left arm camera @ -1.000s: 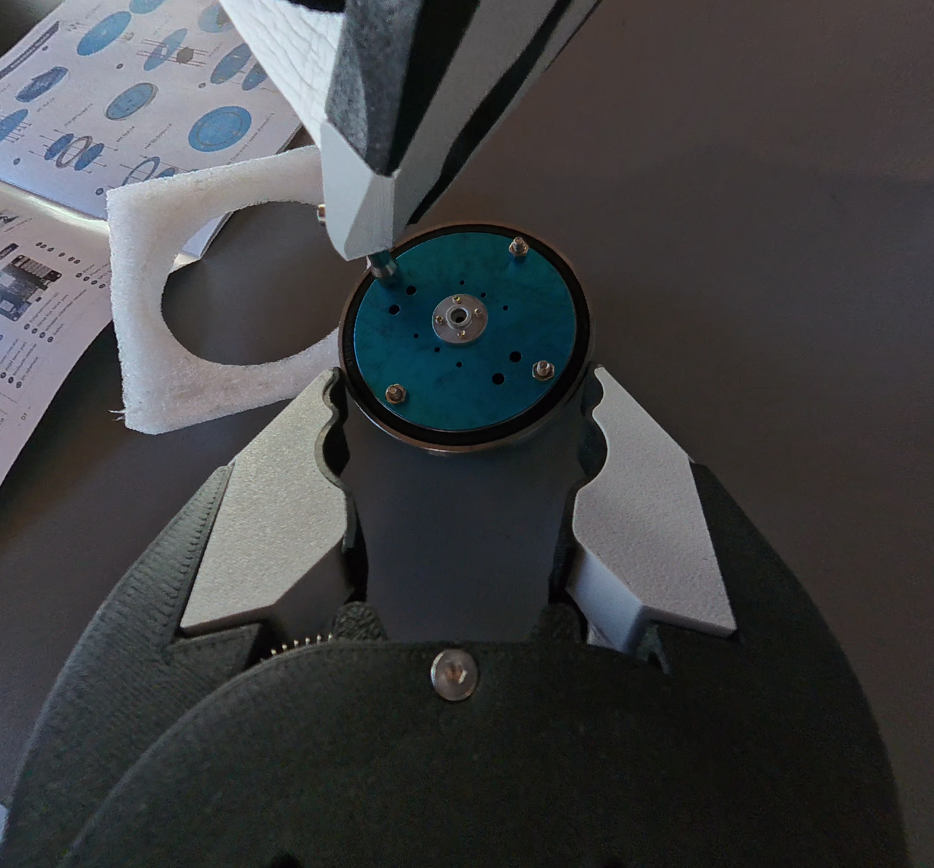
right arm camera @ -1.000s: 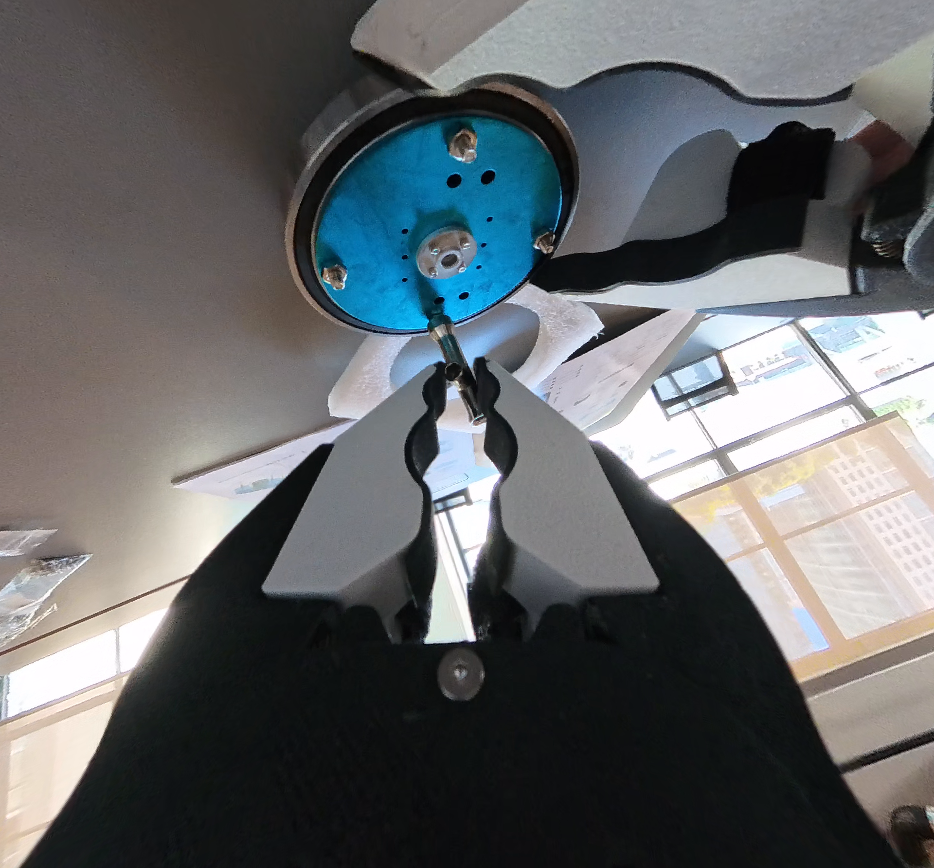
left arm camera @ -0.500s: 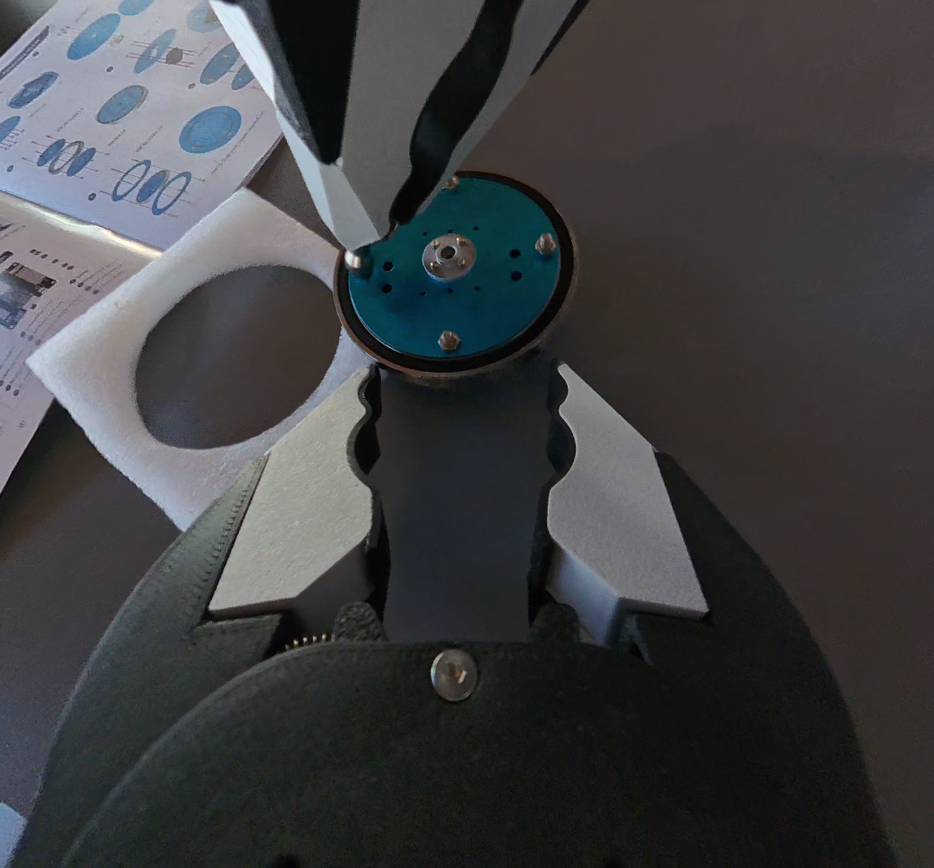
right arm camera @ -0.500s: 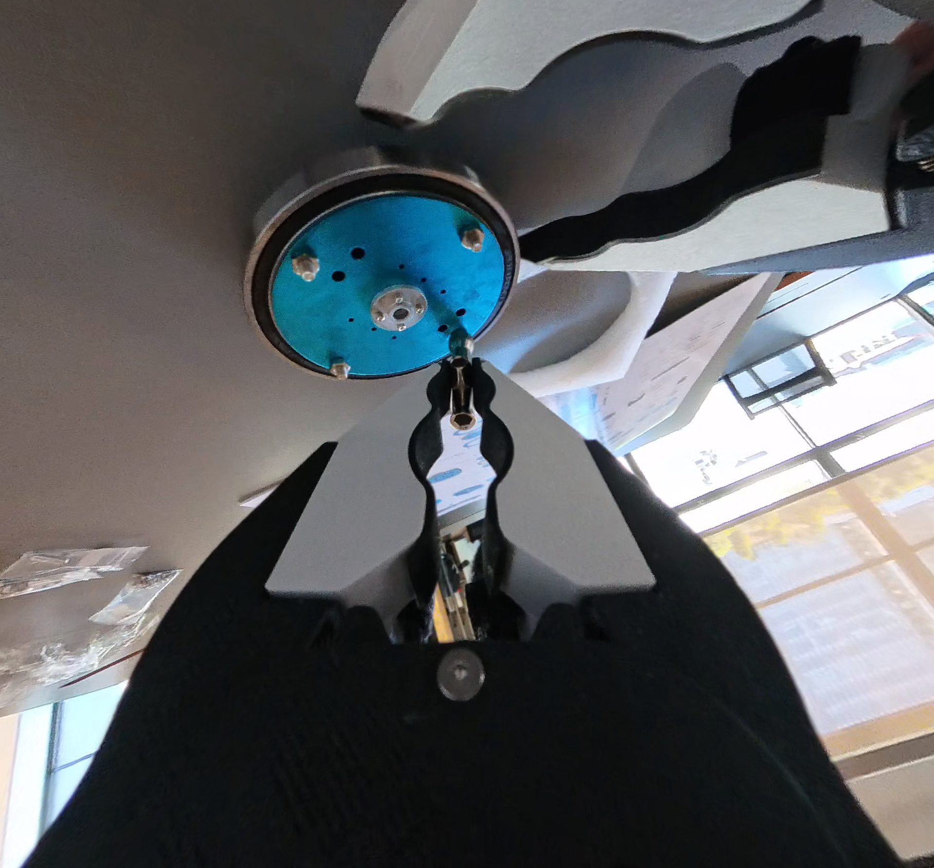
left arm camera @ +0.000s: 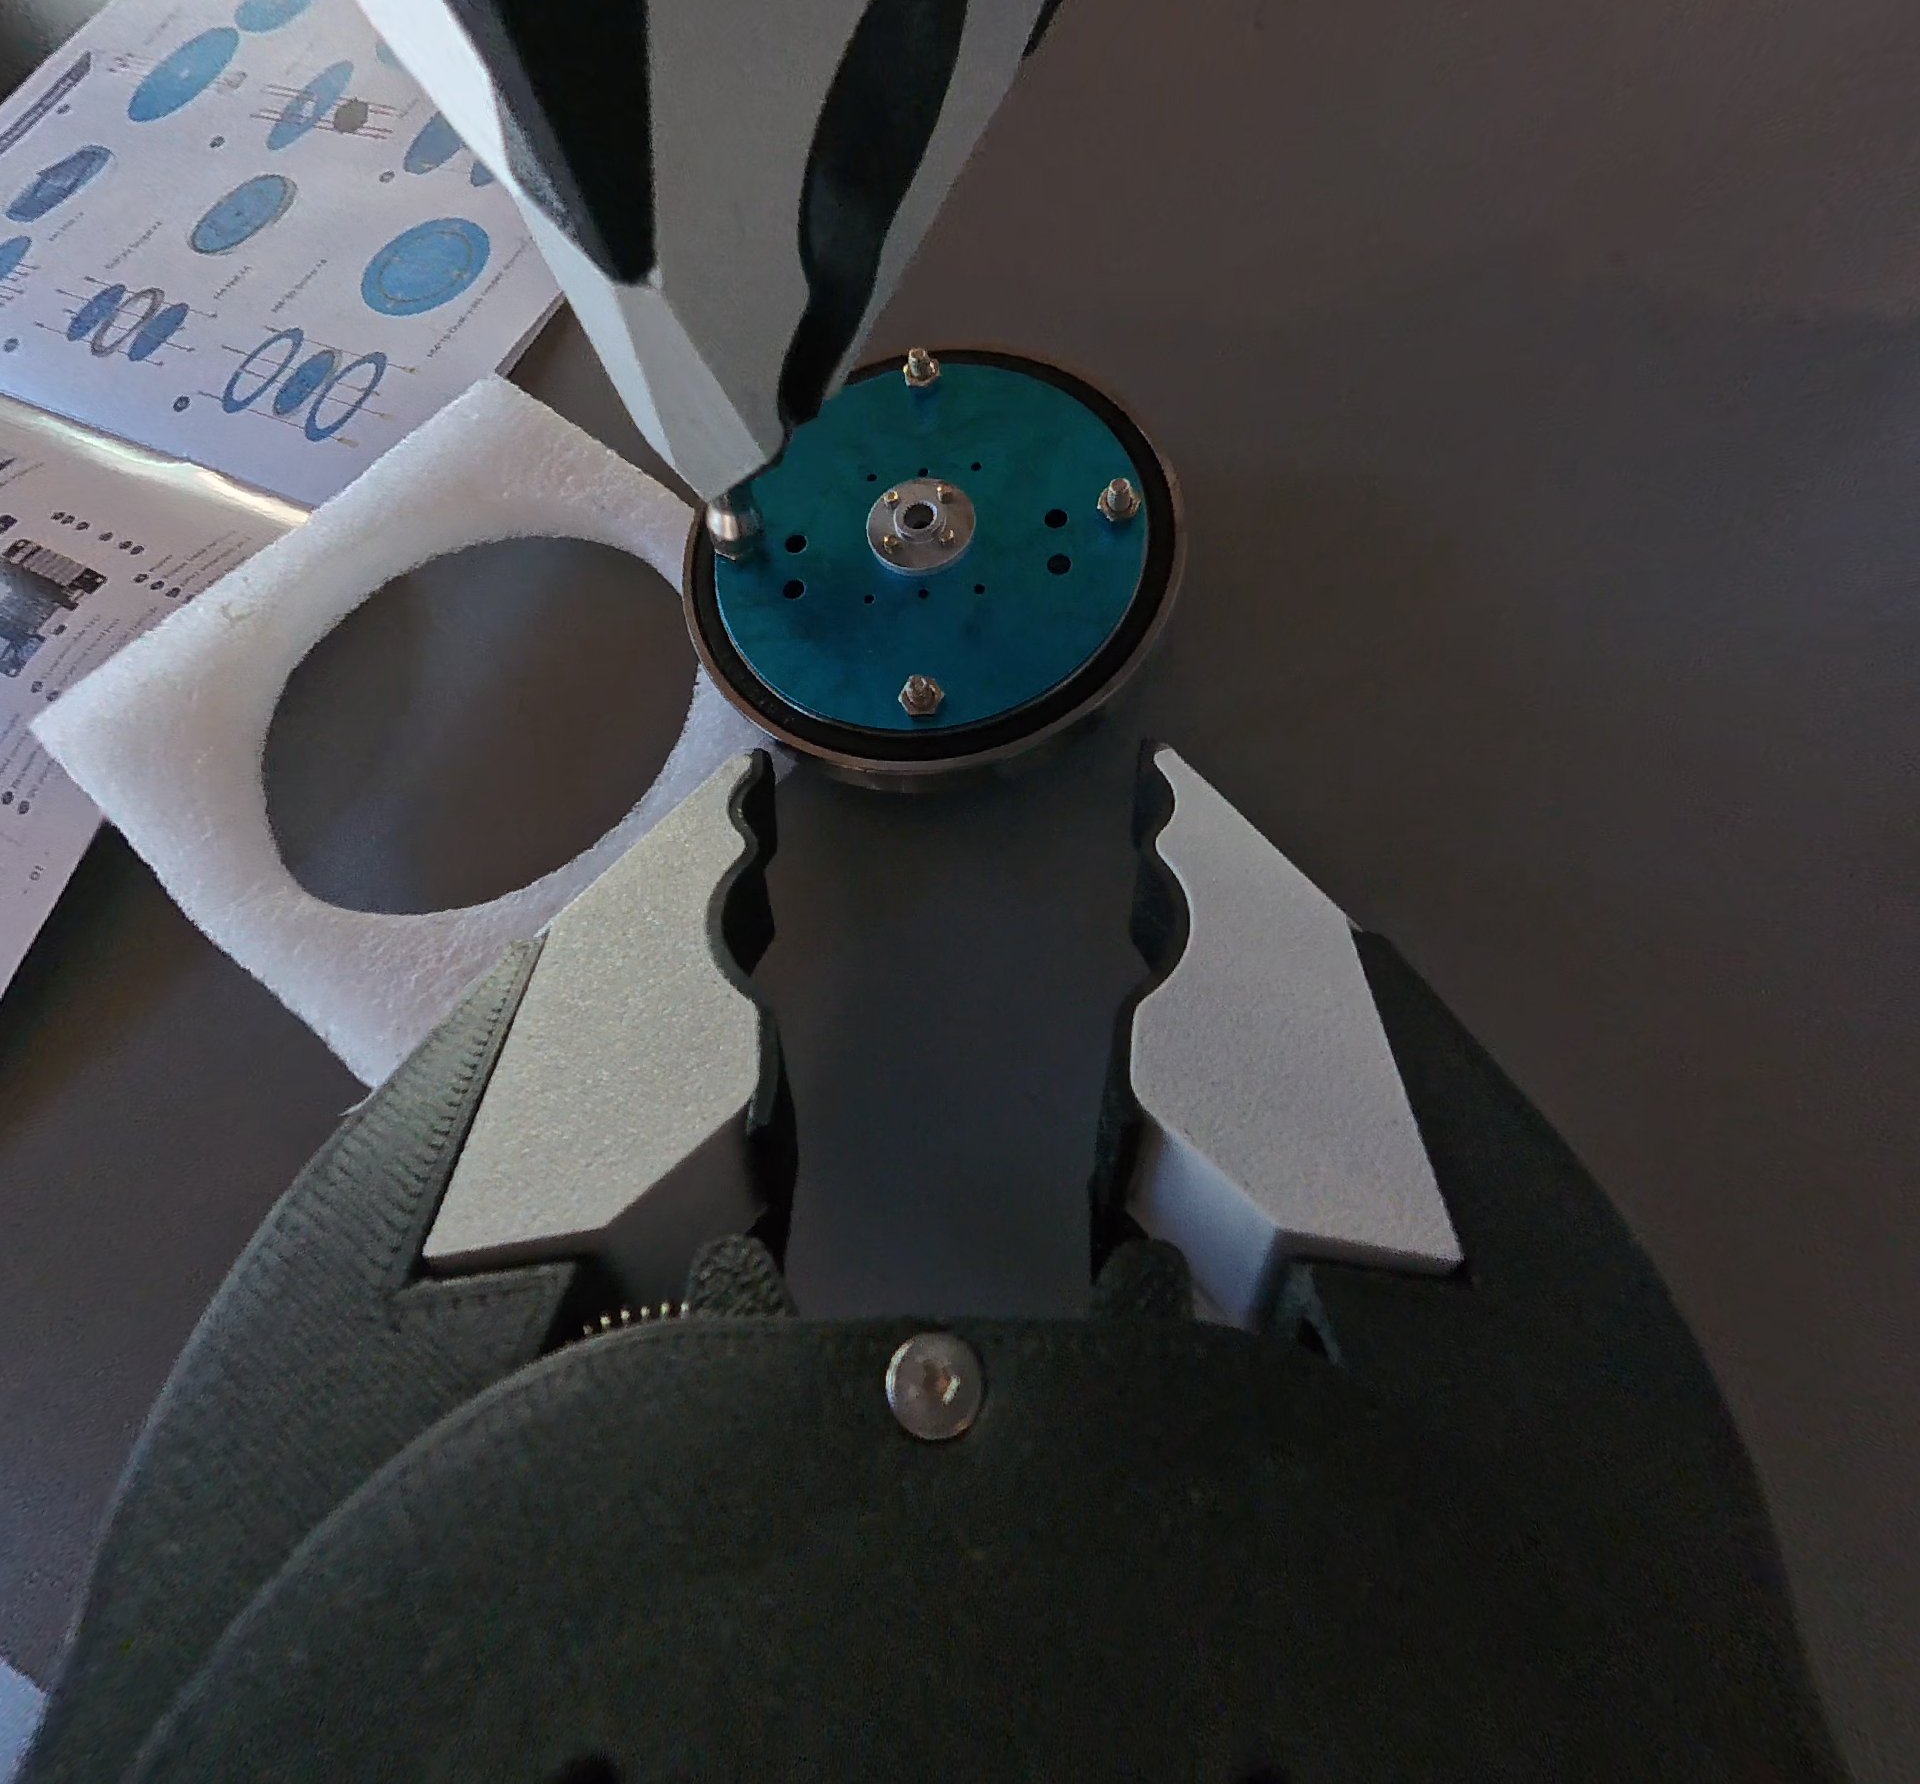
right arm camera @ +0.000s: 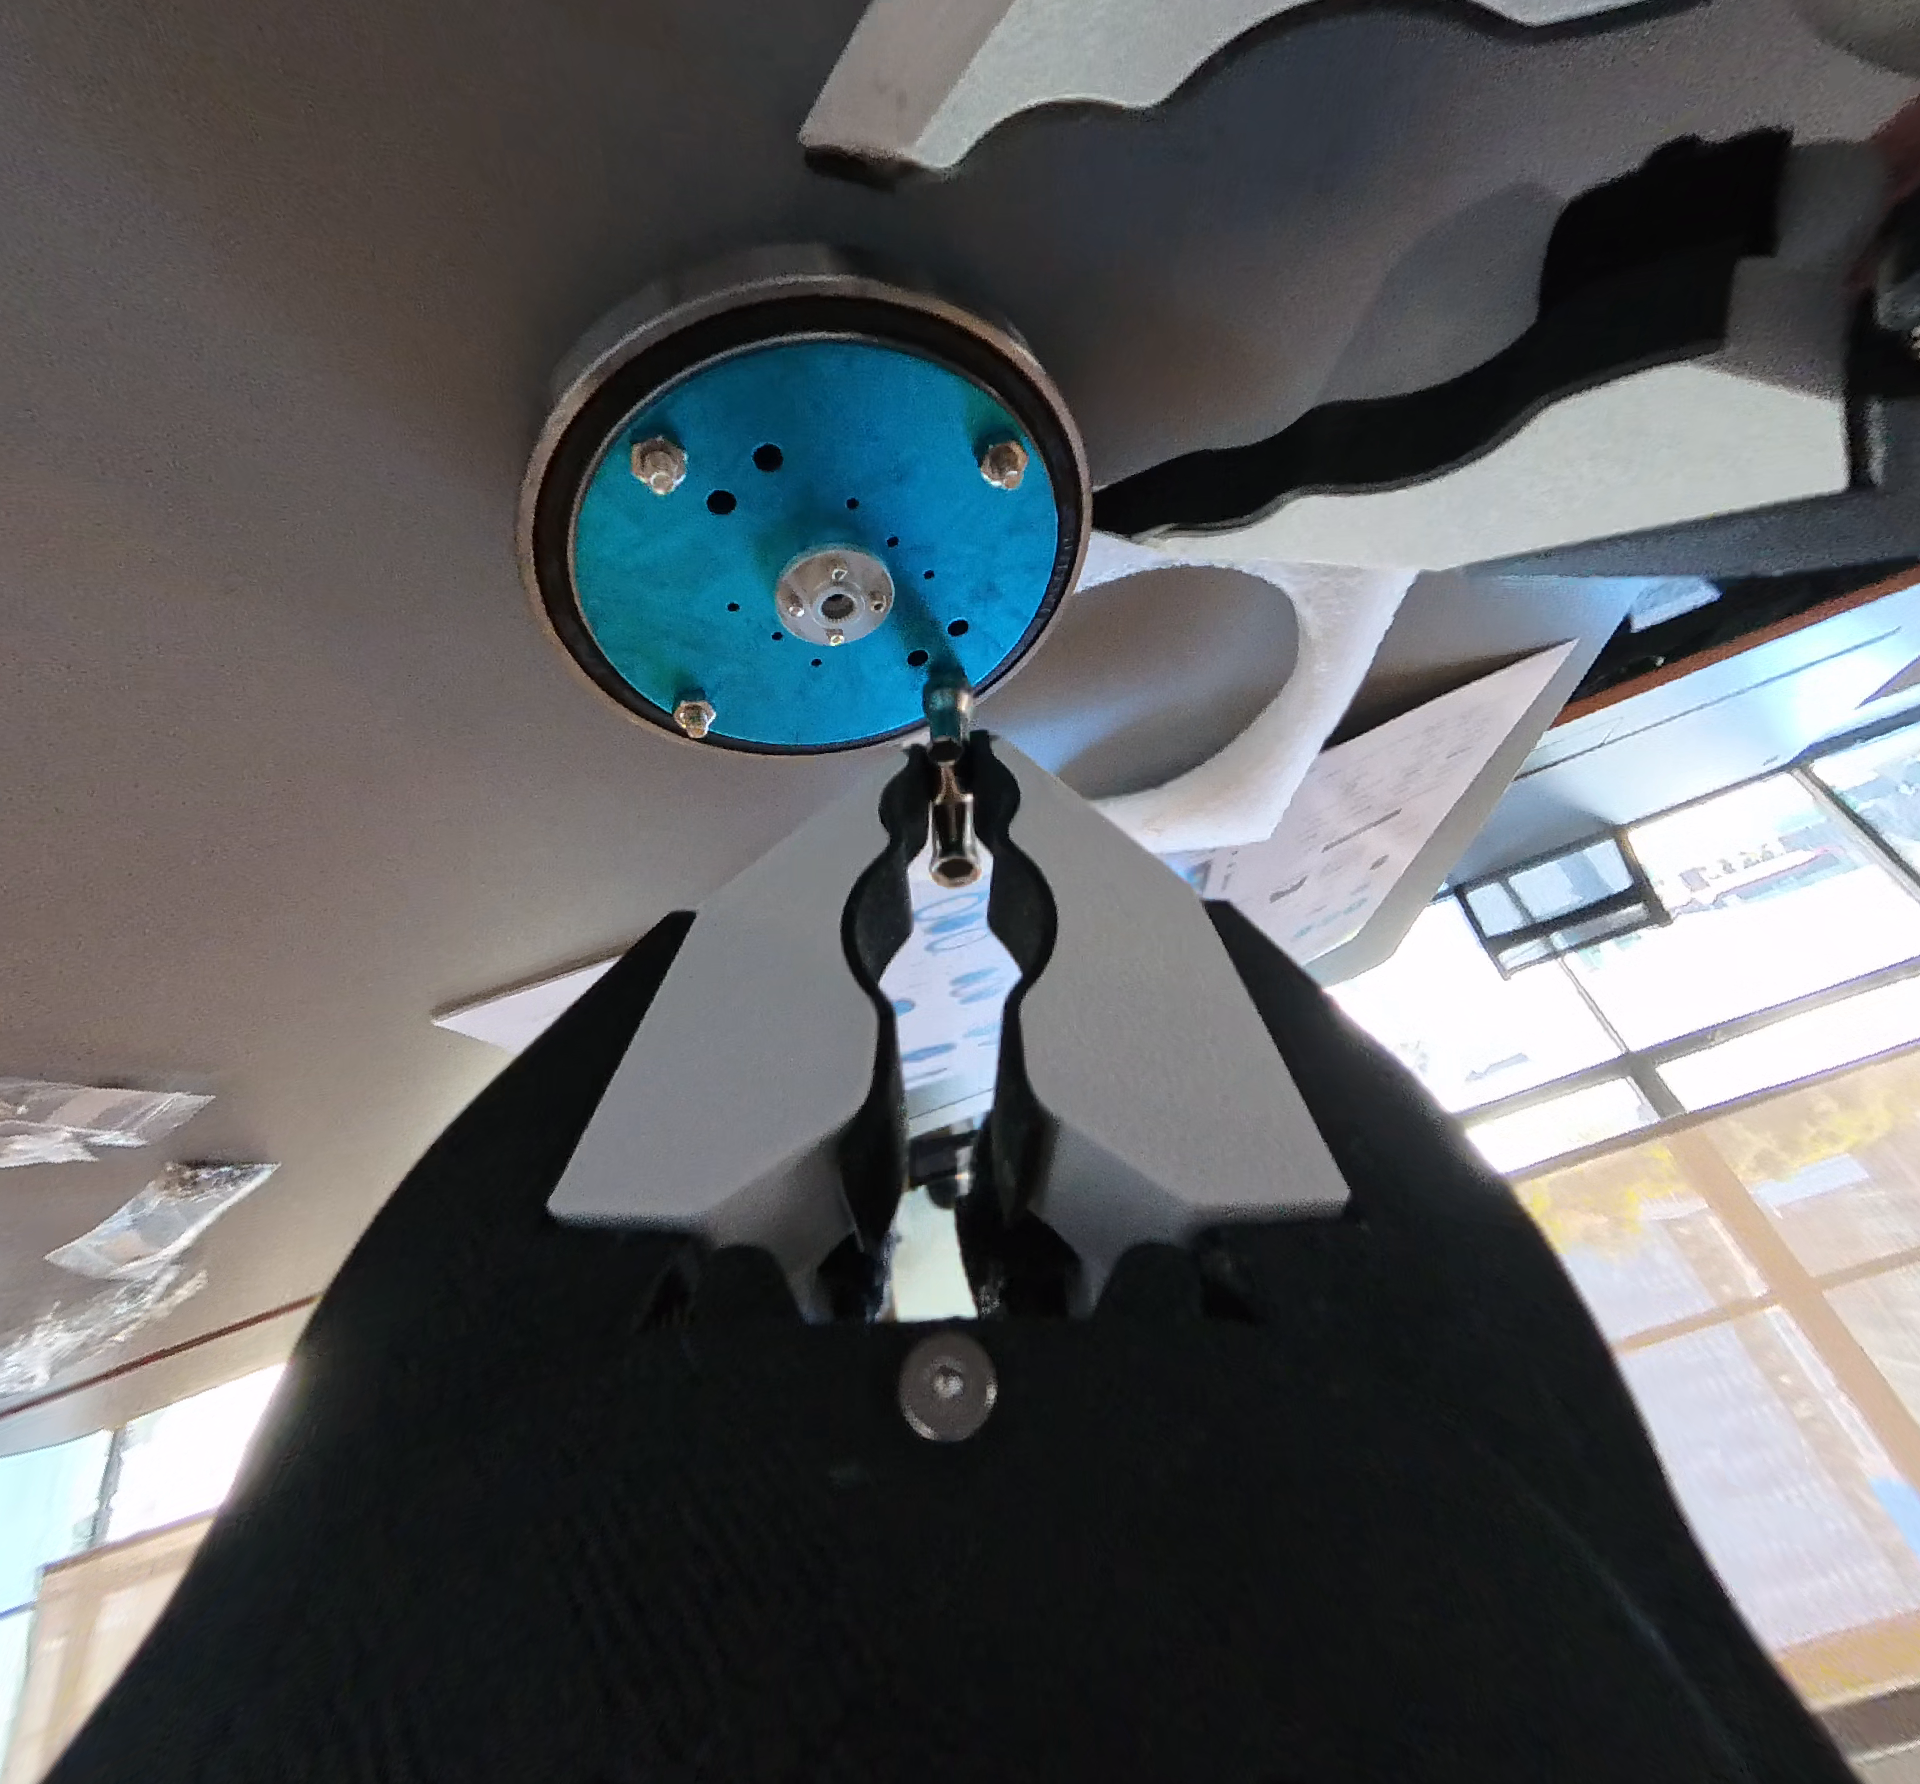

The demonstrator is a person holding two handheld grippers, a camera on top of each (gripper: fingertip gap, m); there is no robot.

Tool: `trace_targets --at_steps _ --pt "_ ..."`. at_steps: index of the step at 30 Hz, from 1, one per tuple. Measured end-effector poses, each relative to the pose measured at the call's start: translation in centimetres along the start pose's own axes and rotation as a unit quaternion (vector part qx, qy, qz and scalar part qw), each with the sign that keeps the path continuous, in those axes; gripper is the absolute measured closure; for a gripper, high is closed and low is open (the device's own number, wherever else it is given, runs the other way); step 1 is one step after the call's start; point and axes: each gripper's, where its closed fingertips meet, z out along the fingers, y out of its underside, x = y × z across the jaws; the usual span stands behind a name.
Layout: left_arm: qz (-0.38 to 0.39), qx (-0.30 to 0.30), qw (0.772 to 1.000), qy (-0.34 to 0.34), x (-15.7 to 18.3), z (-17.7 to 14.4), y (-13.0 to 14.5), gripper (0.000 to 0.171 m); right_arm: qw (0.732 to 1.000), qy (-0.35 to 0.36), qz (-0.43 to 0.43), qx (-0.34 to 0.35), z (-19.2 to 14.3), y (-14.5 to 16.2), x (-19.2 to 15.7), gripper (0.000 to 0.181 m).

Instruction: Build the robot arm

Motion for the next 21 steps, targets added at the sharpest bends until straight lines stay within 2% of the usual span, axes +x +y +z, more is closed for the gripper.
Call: trace_targets --at_steps 12,21 --pt "-0.014 0.015 1.000 0.004 -0.3 -0.1 -0.5 0.094 0.991 -0.013 -0.130 0.038 0.4 0.0 0.2 0.174" --pt "0.030 0.023 0.999 -0.018 -0.6 0.5 -1.1 0.094 0.990 -0.043 -0.131 0.039 0.7 0.2 0.3 0.175"
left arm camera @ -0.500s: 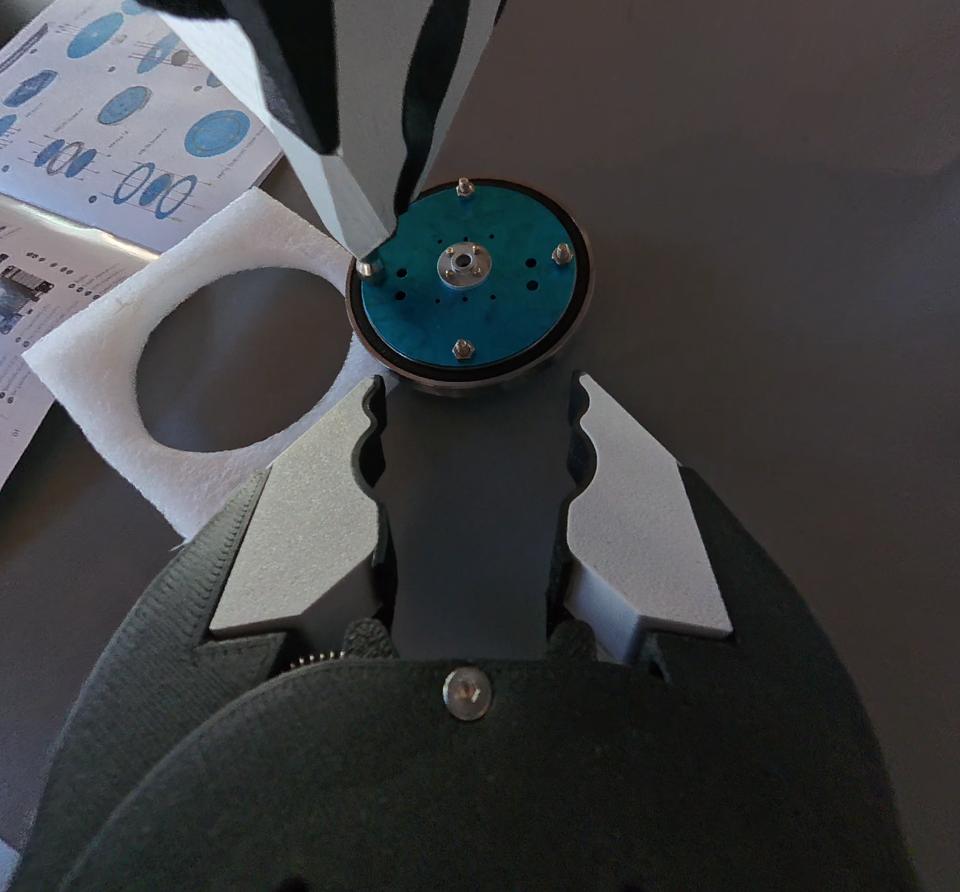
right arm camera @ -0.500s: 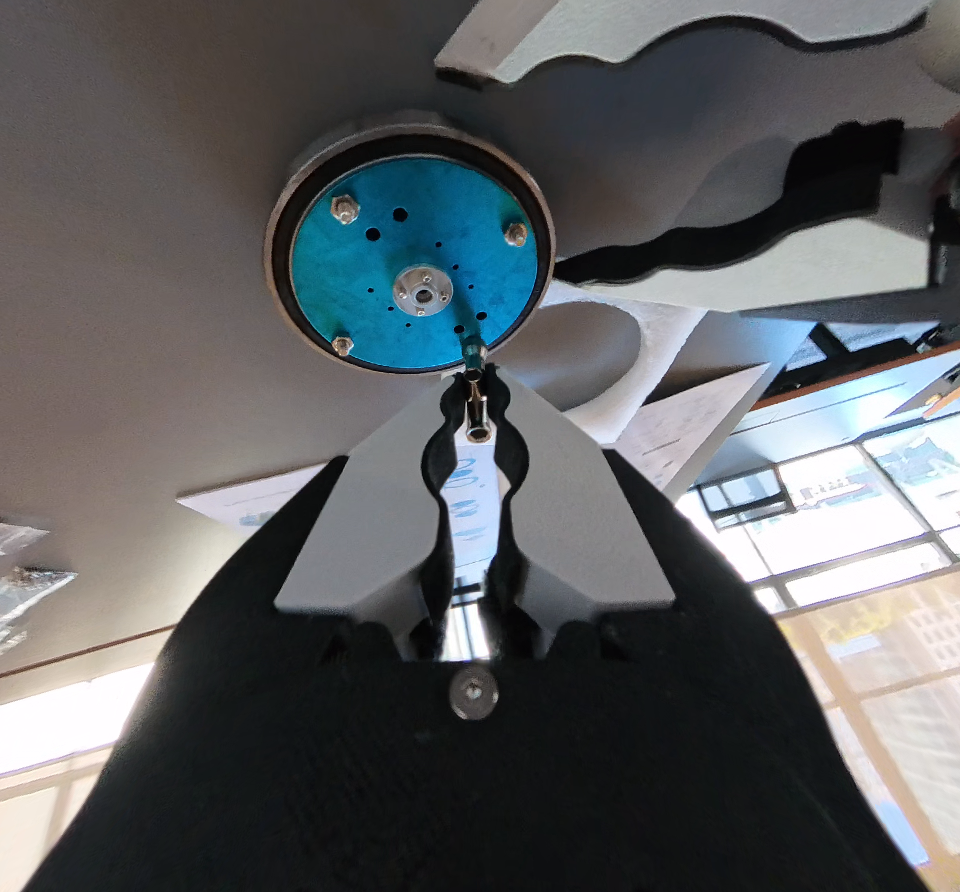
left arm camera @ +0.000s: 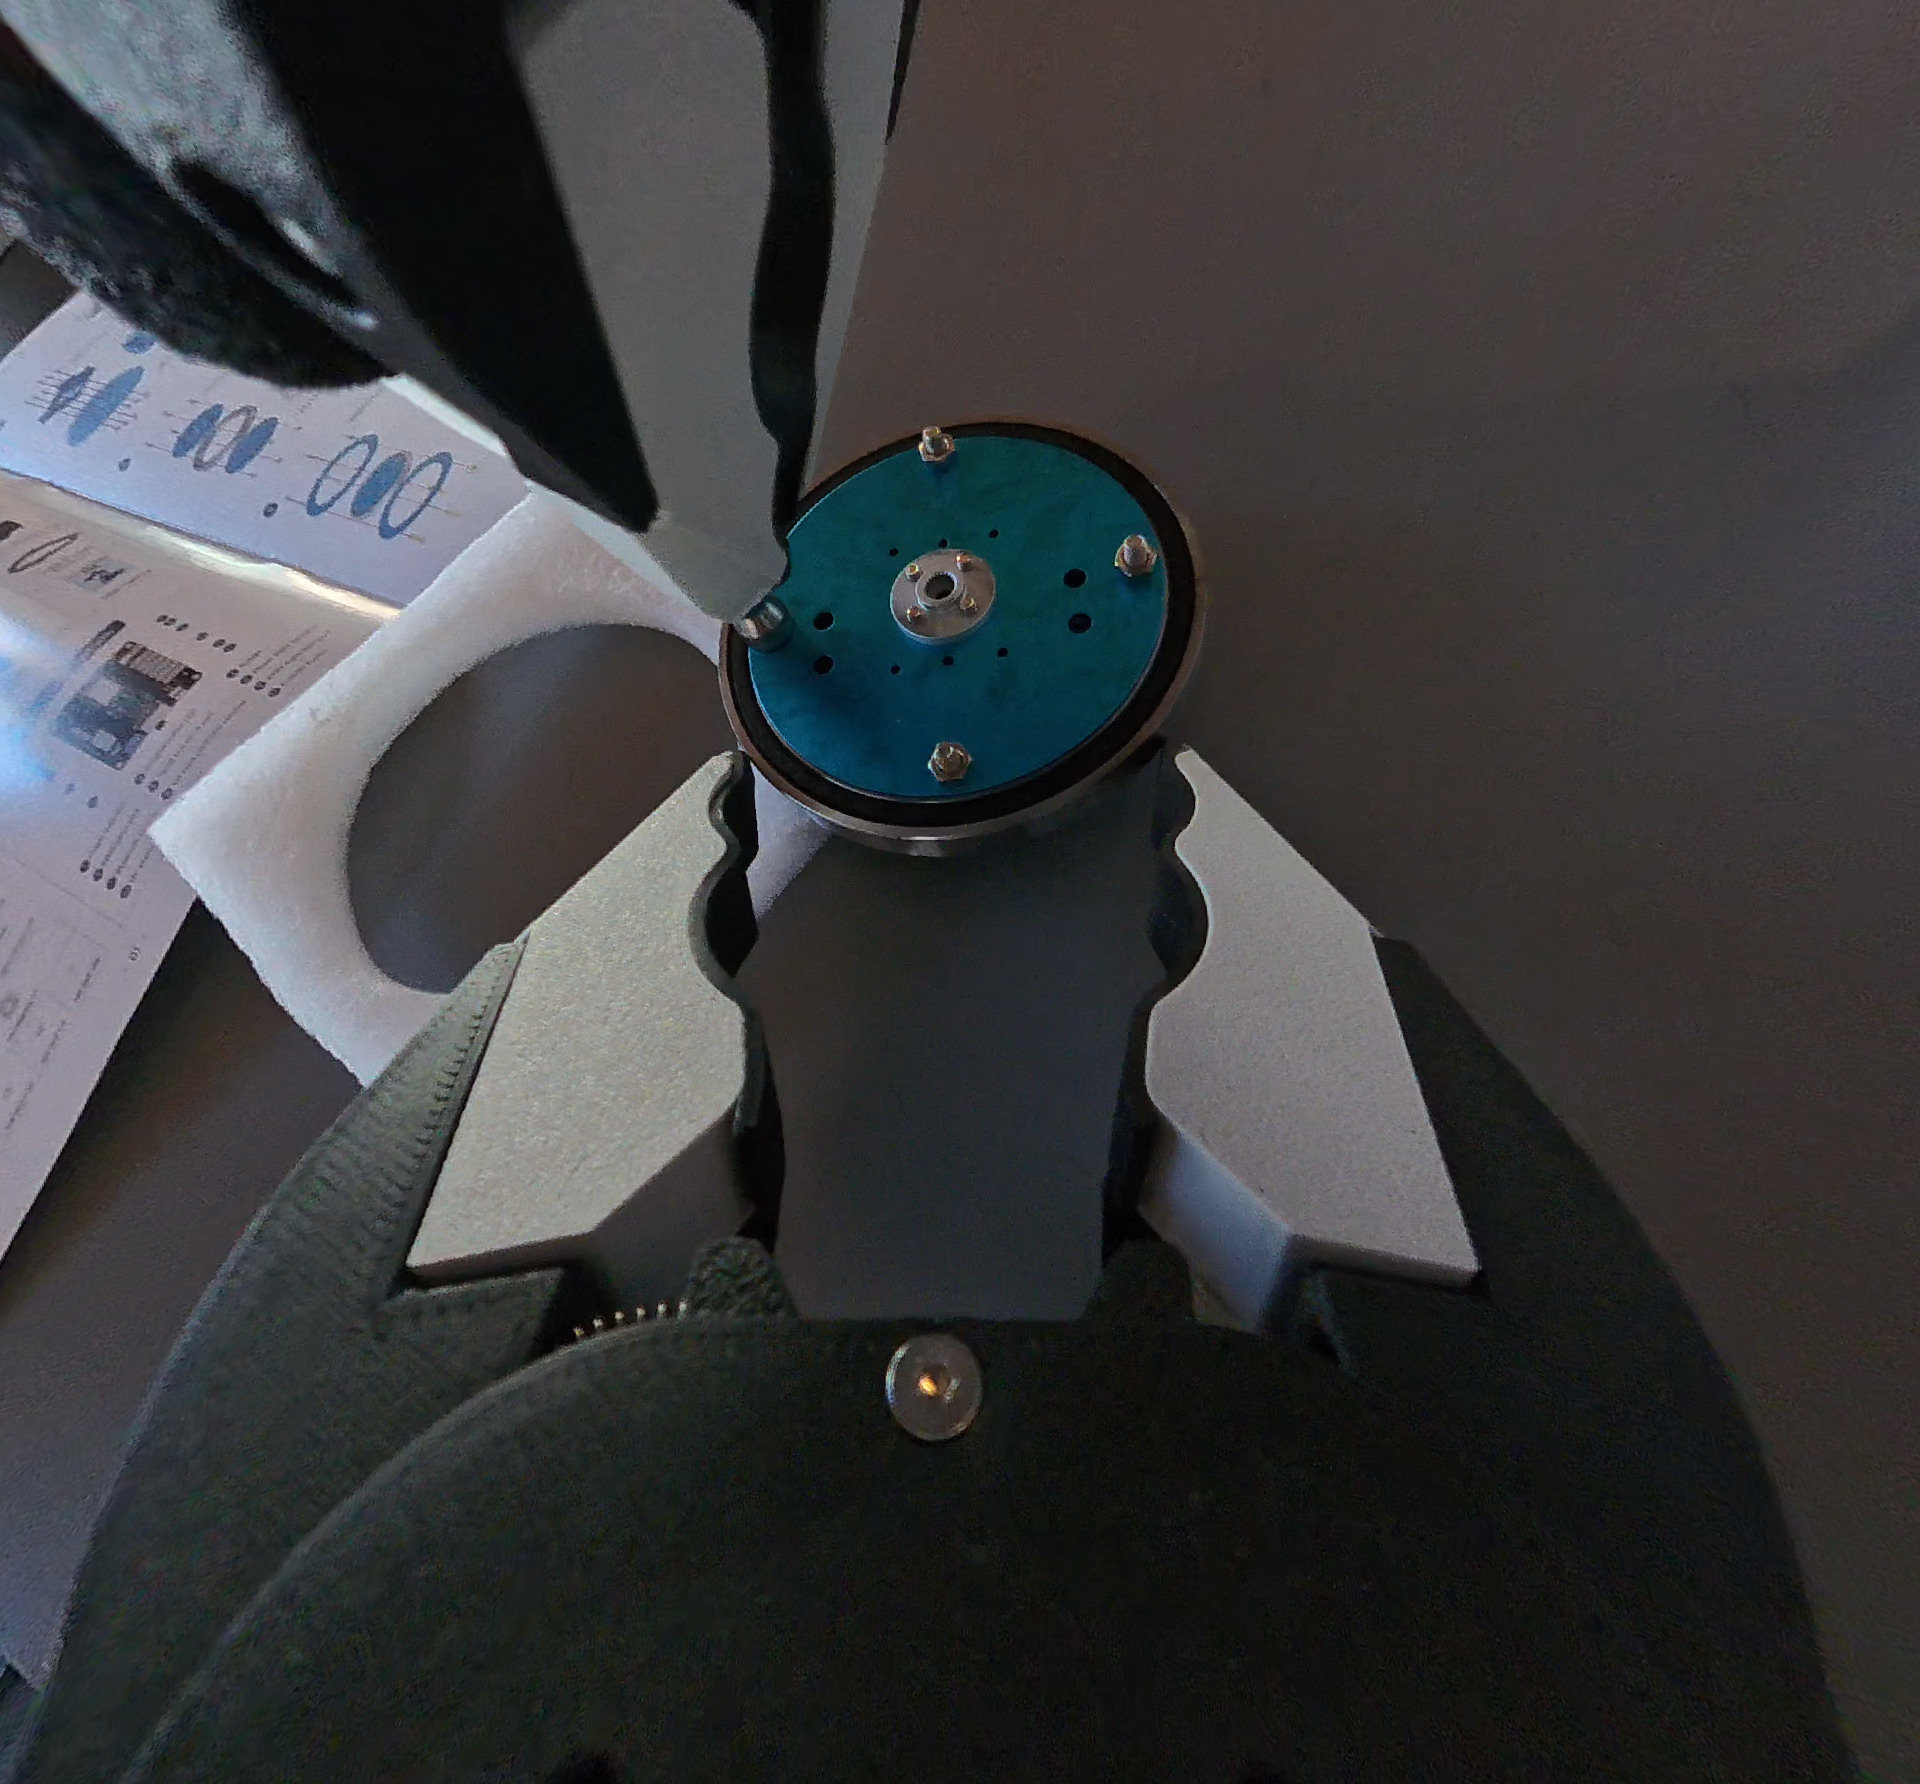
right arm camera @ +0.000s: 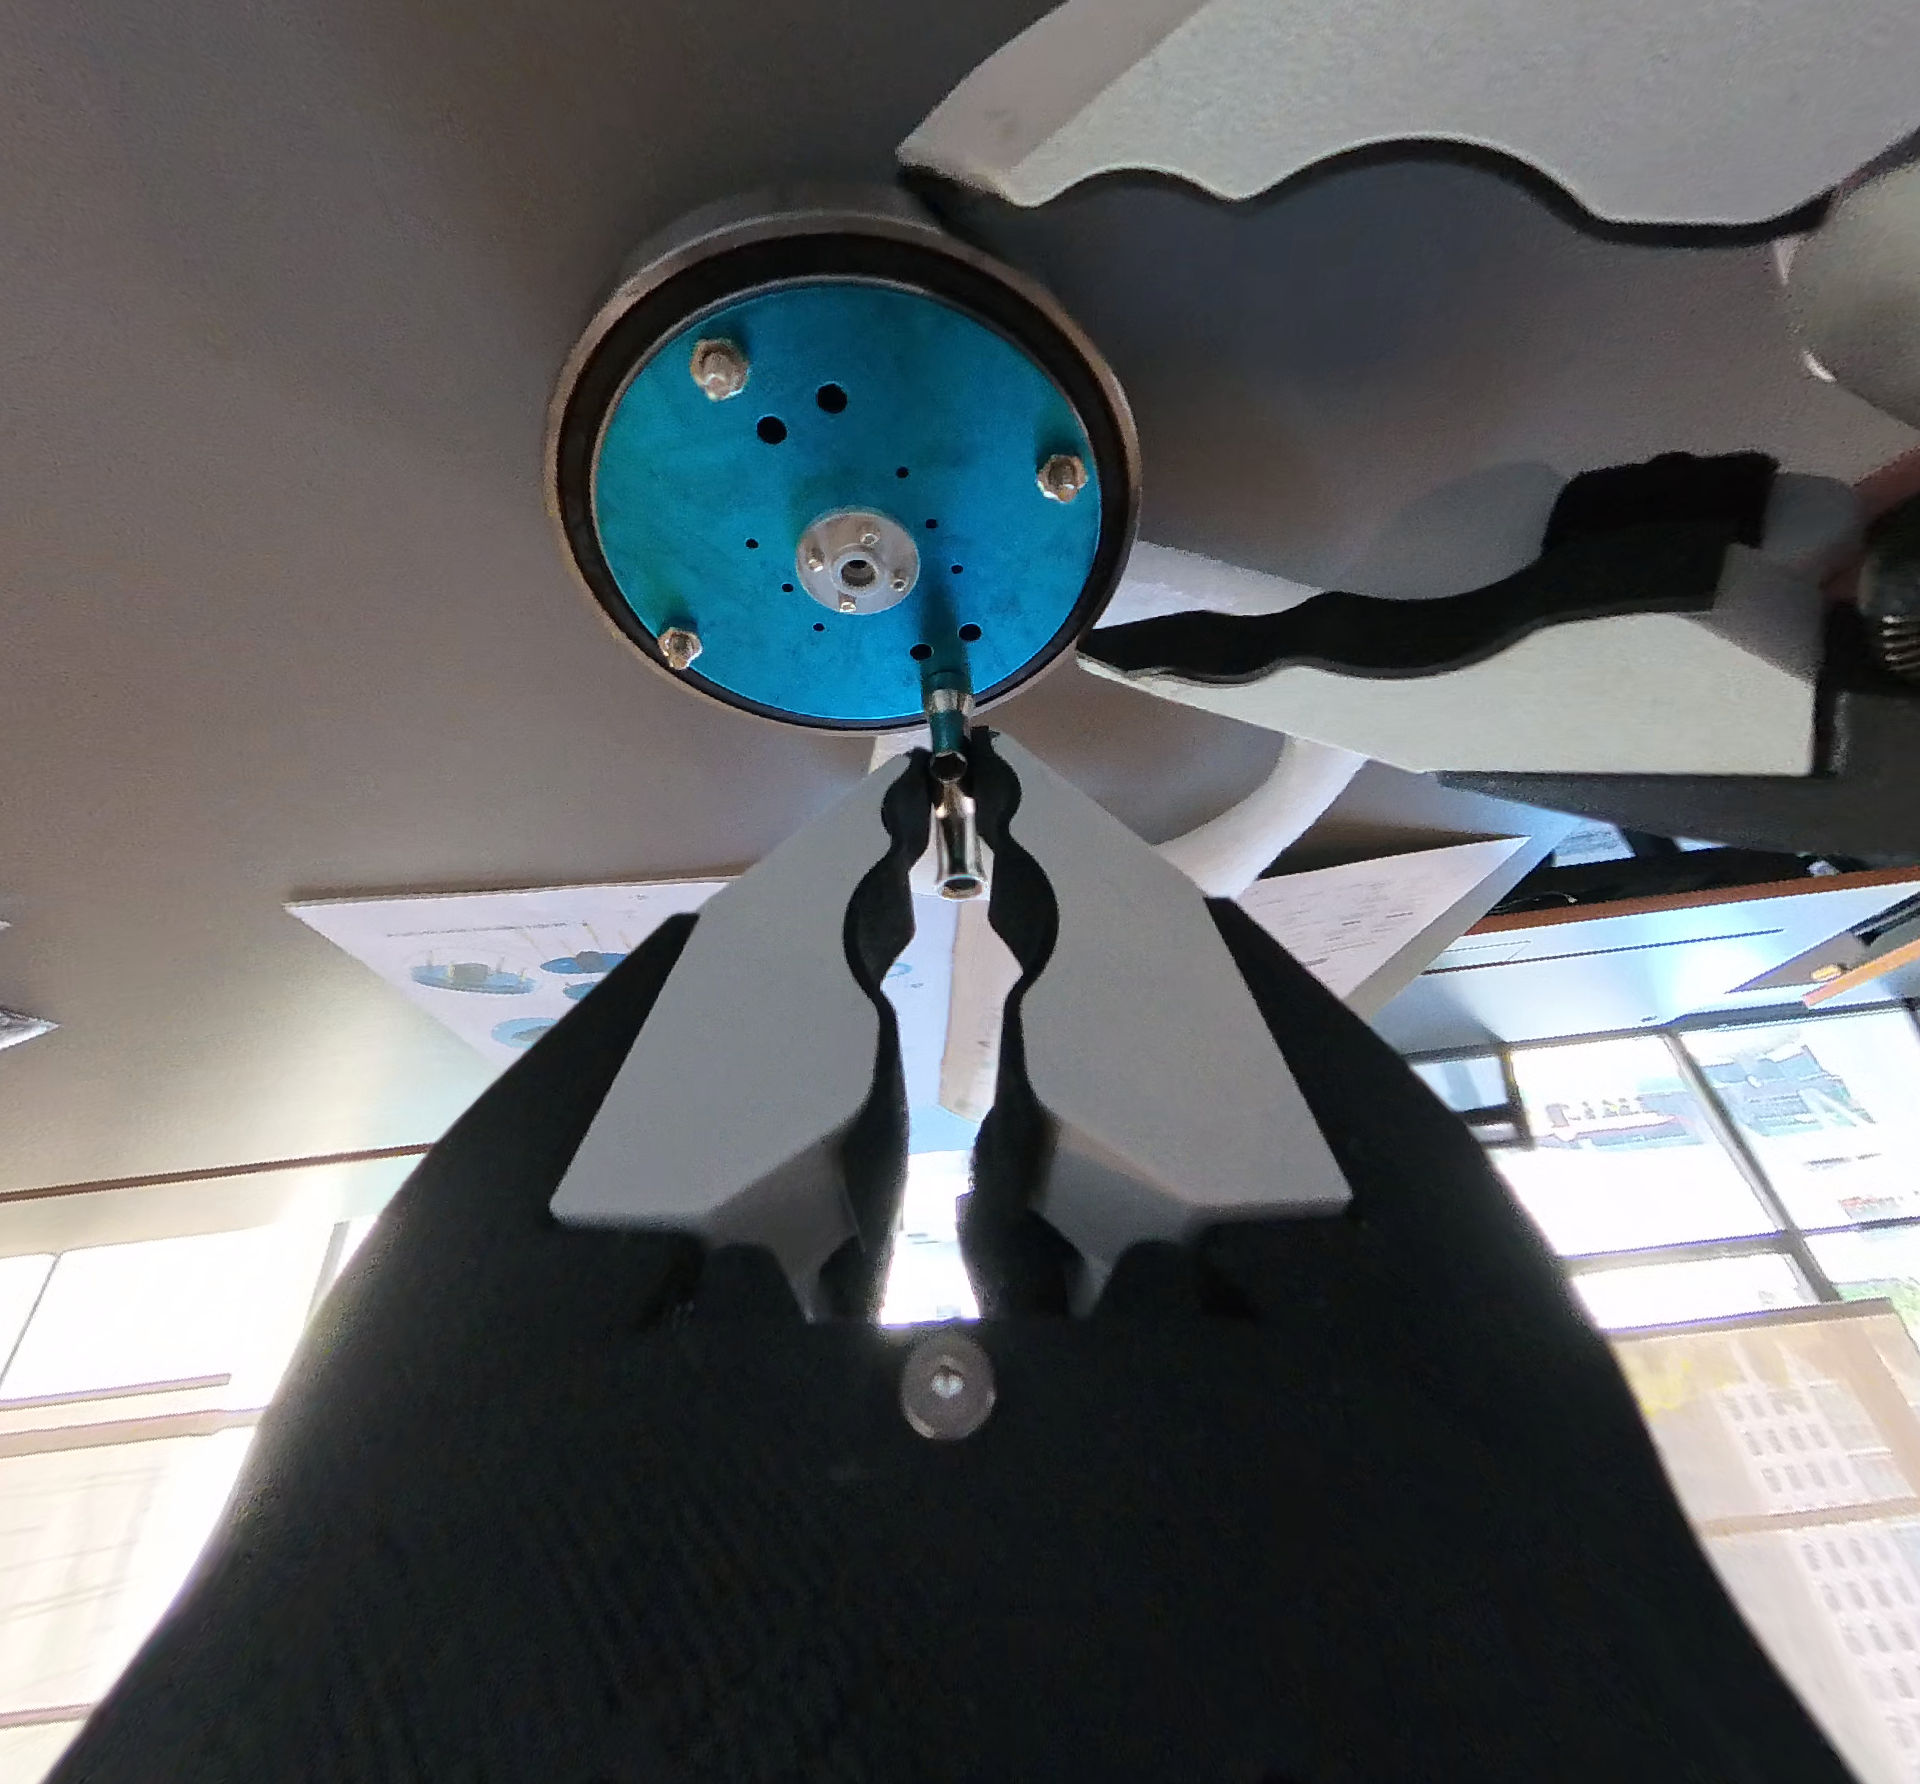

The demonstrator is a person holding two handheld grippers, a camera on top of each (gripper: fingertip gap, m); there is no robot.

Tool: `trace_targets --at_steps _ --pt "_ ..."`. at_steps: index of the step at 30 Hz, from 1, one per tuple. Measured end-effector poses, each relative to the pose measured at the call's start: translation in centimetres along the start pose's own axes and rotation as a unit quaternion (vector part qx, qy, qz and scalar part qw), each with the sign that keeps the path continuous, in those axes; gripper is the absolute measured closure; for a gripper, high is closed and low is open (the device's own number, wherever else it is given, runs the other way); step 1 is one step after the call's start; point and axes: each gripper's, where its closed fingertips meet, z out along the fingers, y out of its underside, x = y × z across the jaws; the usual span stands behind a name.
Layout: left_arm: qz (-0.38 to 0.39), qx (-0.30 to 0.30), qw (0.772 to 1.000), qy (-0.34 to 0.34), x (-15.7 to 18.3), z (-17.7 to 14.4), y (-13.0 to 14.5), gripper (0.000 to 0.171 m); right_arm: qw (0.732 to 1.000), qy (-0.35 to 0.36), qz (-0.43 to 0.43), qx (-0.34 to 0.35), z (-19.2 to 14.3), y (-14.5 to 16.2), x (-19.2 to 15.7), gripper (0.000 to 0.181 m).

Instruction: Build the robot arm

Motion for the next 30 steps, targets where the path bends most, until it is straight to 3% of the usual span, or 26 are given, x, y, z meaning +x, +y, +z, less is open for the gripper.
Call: trace_targets --at_steps 13,30 --pt "-0.002 -0.014 1.000 0.000 0.0 0.3 0.3 0.097 0.986 -0.025 0.154 0.053 0.2 -0.4 0.0 0.174" --pt "-0.029 0.062 0.997 -0.019 -0.9 -1.5 -1.3 0.105 0.991 0.026 0.126 0.029 1.0 0.1 -0.1 0.163"
